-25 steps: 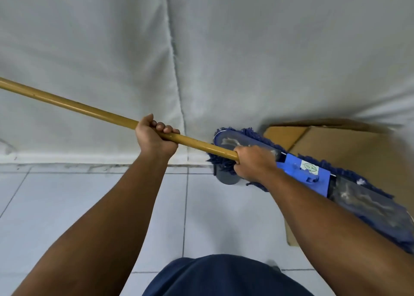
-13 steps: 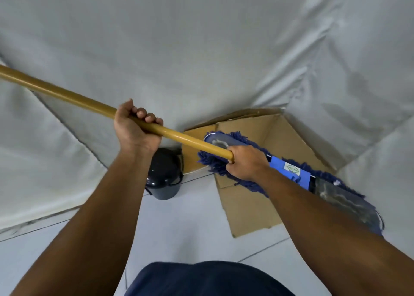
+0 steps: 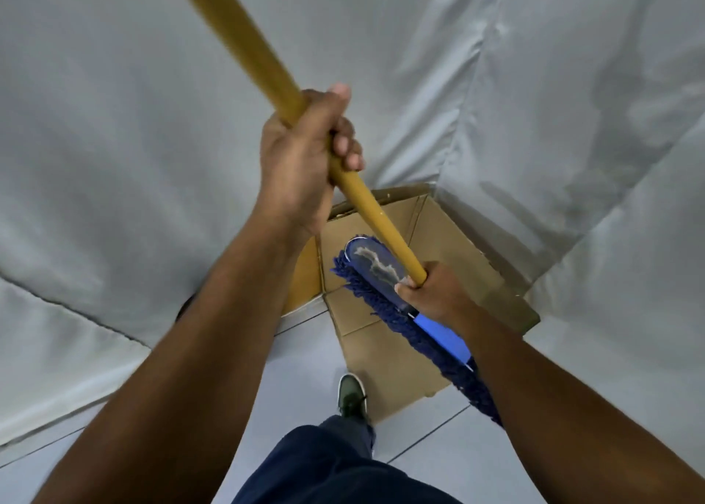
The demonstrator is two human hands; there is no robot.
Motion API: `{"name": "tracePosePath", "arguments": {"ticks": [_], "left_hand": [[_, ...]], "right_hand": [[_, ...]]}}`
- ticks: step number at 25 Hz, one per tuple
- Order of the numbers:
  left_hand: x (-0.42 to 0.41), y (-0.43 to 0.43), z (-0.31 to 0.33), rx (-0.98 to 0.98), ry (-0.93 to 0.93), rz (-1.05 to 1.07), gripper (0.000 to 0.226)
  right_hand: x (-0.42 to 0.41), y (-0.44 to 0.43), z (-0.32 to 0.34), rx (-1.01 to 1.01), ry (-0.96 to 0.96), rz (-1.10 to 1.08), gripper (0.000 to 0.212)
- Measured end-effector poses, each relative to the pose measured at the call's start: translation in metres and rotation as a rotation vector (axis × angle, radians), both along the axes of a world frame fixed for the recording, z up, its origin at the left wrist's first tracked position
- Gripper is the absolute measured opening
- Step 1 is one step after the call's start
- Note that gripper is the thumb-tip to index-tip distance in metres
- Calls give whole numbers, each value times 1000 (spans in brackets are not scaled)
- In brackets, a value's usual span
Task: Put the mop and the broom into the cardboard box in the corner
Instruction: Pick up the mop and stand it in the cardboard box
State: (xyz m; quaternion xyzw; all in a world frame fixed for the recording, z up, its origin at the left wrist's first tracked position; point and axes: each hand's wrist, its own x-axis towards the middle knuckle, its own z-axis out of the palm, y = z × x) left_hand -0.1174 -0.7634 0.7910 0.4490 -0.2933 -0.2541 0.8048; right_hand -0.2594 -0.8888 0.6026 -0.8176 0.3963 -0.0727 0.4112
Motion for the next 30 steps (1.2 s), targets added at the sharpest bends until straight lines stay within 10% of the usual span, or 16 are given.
{"name": "tracePosePath", "arguments": {"ticks": [12,30], "left_hand": [[24,-236,-18,297,-310,-413,35],[30,-374,-59,541,-325,-374,30]], "right_hand": [[30,-194,-46,143,78,-51,55],[44,-335,-90,165,81,60,48]]}}
